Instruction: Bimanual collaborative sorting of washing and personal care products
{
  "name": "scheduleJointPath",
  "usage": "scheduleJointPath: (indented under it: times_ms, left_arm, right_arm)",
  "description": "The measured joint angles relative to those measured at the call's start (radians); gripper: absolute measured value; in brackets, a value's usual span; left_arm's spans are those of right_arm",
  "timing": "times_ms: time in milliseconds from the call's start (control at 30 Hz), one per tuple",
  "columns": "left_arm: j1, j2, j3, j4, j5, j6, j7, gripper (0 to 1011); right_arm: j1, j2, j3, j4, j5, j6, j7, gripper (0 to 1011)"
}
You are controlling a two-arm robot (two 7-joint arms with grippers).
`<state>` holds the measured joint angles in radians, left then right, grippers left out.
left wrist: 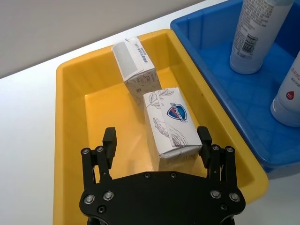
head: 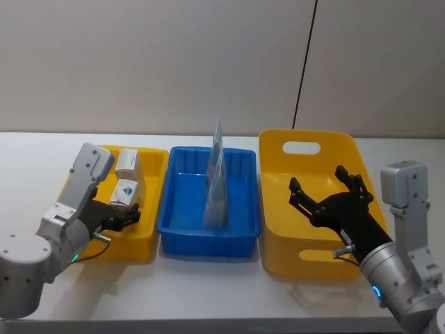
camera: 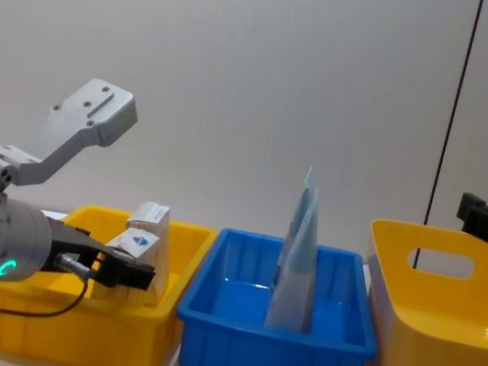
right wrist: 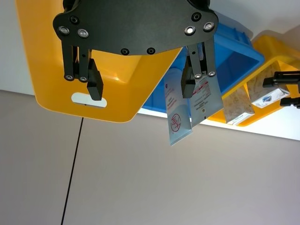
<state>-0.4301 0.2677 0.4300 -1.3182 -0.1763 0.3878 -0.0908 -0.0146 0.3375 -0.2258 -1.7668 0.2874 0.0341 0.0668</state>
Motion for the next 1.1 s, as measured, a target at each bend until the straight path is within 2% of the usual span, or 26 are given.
scheduleJointPath:
  times_ms: [467,733,767,833,867,967,1000,1100]
  left_arm:
    - [-0.009,-0.016,-0.009,0.02,0.007,-0.007,0.001,981]
    - [-0.011,-0.019,-0.012,0.025,0.008,-0.007,0.001,809]
    - [-0.012,-0.02,-0.012,0.025,0.008,-0.007,0.001,747]
    - [-0.012,-0.02,-0.012,0.026,0.008,-0.008,0.001,709]
    - [-0.012,-0.02,-0.012,0.026,0.008,-0.008,0.001,647]
    - [-0.012,-0.021,-0.013,0.027,0.009,-0.008,0.001,588]
    - [-0.012,-0.021,-0.013,0.027,0.009,-0.008,0.001,532]
    - [-0.013,-0.021,-0.013,0.028,0.009,-0.008,0.001,458]
  right_arm:
    - [0.0,0.0,0.0,0.0,0.0,0.0,0.0,1002]
    - [0.0,0.0,0.0,0.0,0.0,0.0,0.0,1002]
    - [0.0,0.0,0.0,0.0,0.0,0.0,0.0,1002]
    - [0.0,0.0,0.0,0.0,0.0,0.0,0.0,1002]
    - [0.0,0.0,0.0,0.0,0.0,0.0,0.0,1002]
    - [0.0,0.0,0.0,0.0,0.0,0.0,0.0,1002]
    - [0.0,0.0,0.0,0.0,0.0,0.0,0.0,1002]
    - [0.0,0.0,0.0,0.0,0.0,0.0,0.0,1002]
